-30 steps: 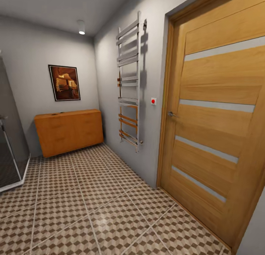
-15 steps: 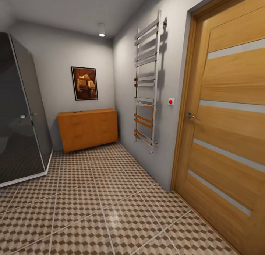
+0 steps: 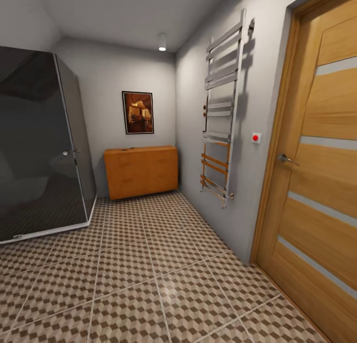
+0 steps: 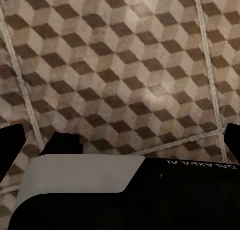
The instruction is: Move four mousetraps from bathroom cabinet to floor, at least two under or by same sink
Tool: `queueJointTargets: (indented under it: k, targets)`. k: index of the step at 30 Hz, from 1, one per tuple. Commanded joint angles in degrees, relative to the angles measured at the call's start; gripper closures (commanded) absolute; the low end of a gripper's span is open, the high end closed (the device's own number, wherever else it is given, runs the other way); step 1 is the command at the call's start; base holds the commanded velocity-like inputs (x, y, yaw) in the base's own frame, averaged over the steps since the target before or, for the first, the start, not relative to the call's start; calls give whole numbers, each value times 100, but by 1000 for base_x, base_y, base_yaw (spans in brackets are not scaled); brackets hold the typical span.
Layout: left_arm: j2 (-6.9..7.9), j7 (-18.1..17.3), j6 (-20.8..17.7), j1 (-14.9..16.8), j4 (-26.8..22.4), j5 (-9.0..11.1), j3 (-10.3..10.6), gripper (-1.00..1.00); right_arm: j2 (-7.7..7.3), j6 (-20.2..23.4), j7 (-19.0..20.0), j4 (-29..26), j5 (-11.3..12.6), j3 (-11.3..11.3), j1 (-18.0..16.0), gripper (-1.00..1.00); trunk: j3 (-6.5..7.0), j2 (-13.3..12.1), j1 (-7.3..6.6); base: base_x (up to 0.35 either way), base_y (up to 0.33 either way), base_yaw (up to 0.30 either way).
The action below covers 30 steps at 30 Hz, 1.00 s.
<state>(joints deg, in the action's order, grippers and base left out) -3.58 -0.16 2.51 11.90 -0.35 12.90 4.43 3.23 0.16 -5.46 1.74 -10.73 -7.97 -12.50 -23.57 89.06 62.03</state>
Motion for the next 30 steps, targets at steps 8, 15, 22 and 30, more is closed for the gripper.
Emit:
queueJointTargets:
  k: [8, 15, 22, 30]
  targets:
    - [-4, -2, 21, 5, 8, 60, 49, -100, 2, 4, -26, 11, -61, -47, -7, -100, -6, 4, 0, 0, 0, 281]
    - [-9, -2, 21, 5, 8, 63, 49, -100, 2, 4, -26, 11, -61, -47, -7, -100, -6, 4, 0, 0, 0, 281]
    - [-18, -2, 21, 5, 8, 63, 49, -100, 2, 2, -26, 11, -61, -47, -7, -100, -6, 4, 0, 0, 0, 281]
    - [-20, -2, 21, 5, 8, 64, 49, -100, 5, 4, -26, 11, -61, -47, -7, -100, -6, 4, 0, 0, 0, 281]
